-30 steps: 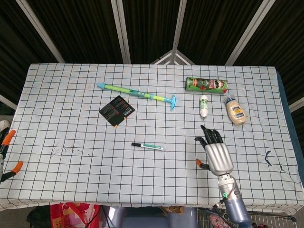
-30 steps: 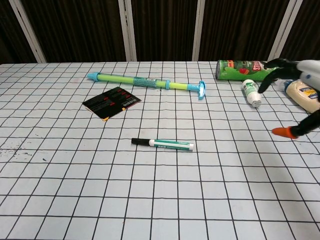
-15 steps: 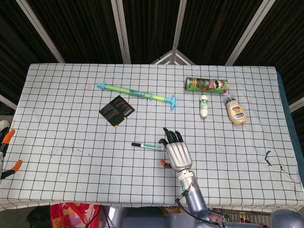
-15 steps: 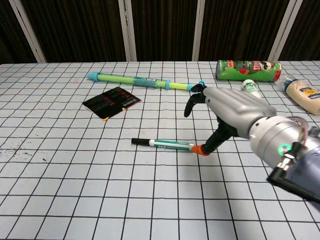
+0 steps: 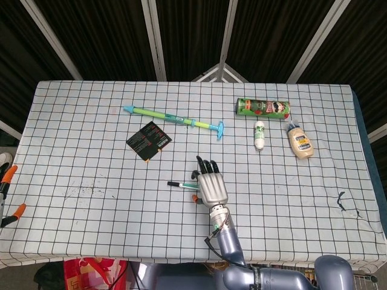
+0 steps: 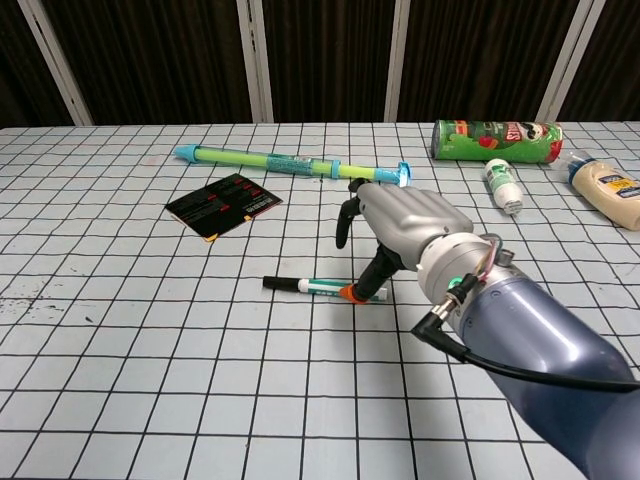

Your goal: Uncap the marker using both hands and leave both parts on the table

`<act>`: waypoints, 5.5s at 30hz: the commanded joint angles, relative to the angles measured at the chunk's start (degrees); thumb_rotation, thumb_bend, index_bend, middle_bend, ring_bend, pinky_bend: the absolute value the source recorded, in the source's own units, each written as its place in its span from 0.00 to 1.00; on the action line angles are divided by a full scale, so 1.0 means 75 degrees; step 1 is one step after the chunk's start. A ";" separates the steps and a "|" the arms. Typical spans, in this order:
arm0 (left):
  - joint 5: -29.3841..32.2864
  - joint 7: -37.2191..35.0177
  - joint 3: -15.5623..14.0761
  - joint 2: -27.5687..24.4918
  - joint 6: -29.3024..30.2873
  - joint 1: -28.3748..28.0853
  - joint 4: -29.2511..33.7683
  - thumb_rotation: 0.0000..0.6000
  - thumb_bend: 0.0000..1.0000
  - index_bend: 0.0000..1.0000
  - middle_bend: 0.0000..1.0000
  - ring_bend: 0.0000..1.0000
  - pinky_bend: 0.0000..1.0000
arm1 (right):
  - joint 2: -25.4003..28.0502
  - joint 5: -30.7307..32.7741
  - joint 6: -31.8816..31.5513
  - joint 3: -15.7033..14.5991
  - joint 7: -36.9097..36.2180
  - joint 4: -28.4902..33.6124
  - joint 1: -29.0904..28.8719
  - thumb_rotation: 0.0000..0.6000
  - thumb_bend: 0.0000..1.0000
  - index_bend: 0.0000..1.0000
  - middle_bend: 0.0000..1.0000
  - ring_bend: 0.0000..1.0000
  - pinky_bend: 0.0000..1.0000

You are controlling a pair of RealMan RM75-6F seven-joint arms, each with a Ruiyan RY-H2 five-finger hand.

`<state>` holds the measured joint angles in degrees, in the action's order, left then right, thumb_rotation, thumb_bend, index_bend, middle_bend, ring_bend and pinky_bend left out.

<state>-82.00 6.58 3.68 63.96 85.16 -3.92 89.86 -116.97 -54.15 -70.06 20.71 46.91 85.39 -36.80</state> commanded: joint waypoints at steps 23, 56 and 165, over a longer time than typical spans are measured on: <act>0.0251 0.0420 0.0060 0.0137 -0.0112 -0.0073 -0.0012 1.00 0.37 0.07 0.00 0.00 0.06 | -0.0310 0.0130 0.0439 -0.0106 -0.1175 -0.1411 -0.0261 1.00 0.40 0.53 0.04 0.10 0.09; 0.0296 0.0922 0.0046 0.0243 -0.0193 -0.0191 0.0273 1.00 0.37 0.07 0.00 0.00 0.06 | -0.0142 0.0119 0.0542 -0.0446 -0.1586 -0.1425 -0.0155 1.00 0.40 0.53 0.04 0.10 0.08; -0.2144 0.1084 0.0416 0.5122 -0.0010 -0.2228 -0.0454 1.00 0.40 0.47 0.26 0.00 0.07 | 0.1155 0.0534 -0.1360 -0.0055 -0.0395 0.3566 -0.0697 1.00 0.41 0.59 0.04 0.10 0.08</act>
<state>-98.02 14.95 6.79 102.16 84.99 -20.49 86.69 -108.33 -50.17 -80.26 20.32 43.97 112.13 -42.02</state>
